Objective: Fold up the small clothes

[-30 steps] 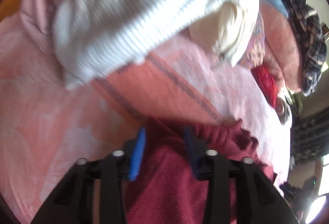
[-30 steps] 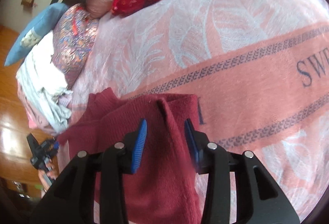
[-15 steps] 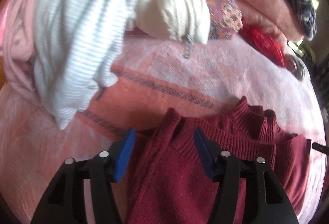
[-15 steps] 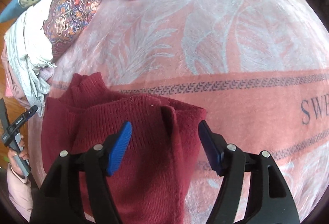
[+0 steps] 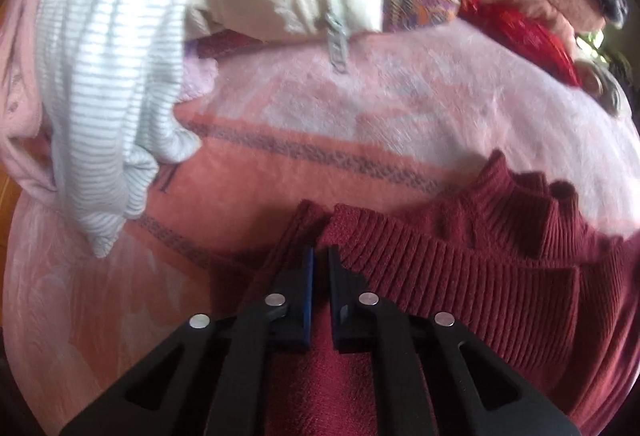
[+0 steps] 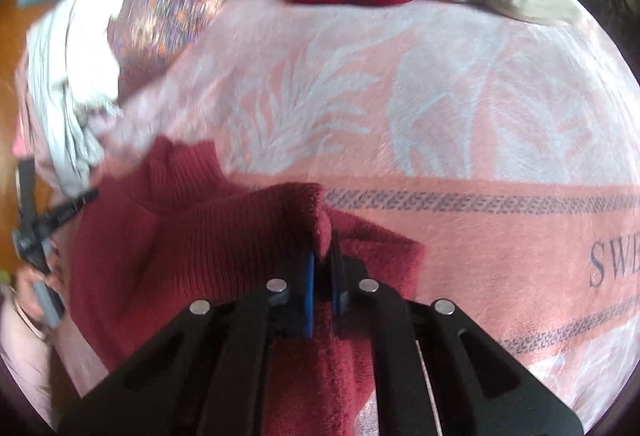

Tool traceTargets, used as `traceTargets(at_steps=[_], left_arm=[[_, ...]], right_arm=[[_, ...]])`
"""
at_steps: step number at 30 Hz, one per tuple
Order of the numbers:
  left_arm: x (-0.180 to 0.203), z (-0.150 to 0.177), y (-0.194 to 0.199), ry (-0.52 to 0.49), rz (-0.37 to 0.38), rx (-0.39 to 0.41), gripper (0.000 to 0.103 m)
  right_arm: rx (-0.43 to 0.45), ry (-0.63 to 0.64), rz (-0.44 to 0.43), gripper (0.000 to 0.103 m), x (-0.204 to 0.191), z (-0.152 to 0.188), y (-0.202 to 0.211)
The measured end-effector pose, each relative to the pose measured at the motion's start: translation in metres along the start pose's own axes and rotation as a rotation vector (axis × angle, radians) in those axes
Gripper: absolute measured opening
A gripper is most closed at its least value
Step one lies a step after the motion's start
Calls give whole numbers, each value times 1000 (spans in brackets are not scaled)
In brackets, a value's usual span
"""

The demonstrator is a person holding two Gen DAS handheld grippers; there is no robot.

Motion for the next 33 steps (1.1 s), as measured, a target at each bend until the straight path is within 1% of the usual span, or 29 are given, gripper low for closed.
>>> traceTargets(at_steps=[2,3,5,6,9,10,11,12,13,14,15,16,18,20,21,22,23,25,28,29,30,31,32,33], left_arm=[[-10,-4,0,41,-24,18,6],[-17,-2,-4,56,-36,5,6],[-18,4,-14,65,-25,-33,6],[-17,7,-16,59,-30,-34,6],[-15,11,-13,37,-35,-26,9],[-16,11,-10,39,-31,-23,11],[-18,12,-6,42,-25,-23,15],[-19,14,1,45,-7,-25,19],[-21,16,11,44,7,-11,22],[-24,19,17,39,4,-1,33],[-31,27,29,33,-8,16,43],[-34,32,36,28,-9,23,47],[-43,54,50,12,12,22,55],[-51,79,58,8,25,5,61],[-55,95,61,3,35,-14,62],[-58,109,63,-1,38,-27,62],[-61,125,64,-2,46,-39,62],[-64,145,69,-3,63,-50,63],[-66,161,72,18,88,-52,63],[-66,165,72,28,94,-52,59],[-65,166,71,37,104,-54,48],[-63,169,72,52,130,-63,40],[-58,172,72,63,166,-82,24],[-54,170,69,60,168,-90,18]], right_arm=[[-12,-62,23,5,16,1,-5],[-31,-80,34,5,21,4,-12],[-74,-102,59,5,28,11,-30],[-83,-101,70,5,29,16,-38],[-60,-105,68,9,27,18,-36],[-57,-102,65,14,26,19,-33],[-53,-101,64,24,26,20,-30],[-47,-101,60,28,26,22,-22],[-39,-92,49,30,26,24,-13],[-33,-77,42,30,25,29,-5],[-27,-64,37,34,24,37,5],[-25,-55,32,41,23,45,12],[-32,-23,20,43,21,70,28],[-47,12,18,43,19,97,40],[-63,31,16,43,17,115,45],[-78,47,12,43,17,131,49],[-93,58,5,46,15,149,53],[-112,64,-12,48,13,171,55],[-147,54,-25,48,10,196,47],[-157,45,-33,48,10,201,43],[-173,25,-51,45,9,206,39],[-182,12,-62,35,9,209,35],[-184,7,-55,27,9,211,32],[-178,13,-53,22,8,210,33]])
Point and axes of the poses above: each gripper's, at about its wrist camera, not at the fingertips, and y roughly against the way its jaws point, x to its right, z to its underside, the point moved 7 cm from there along -y, roughly the way its jaws point, and after that the axes turned 2 degrees about -y, right-handed, at the moved point
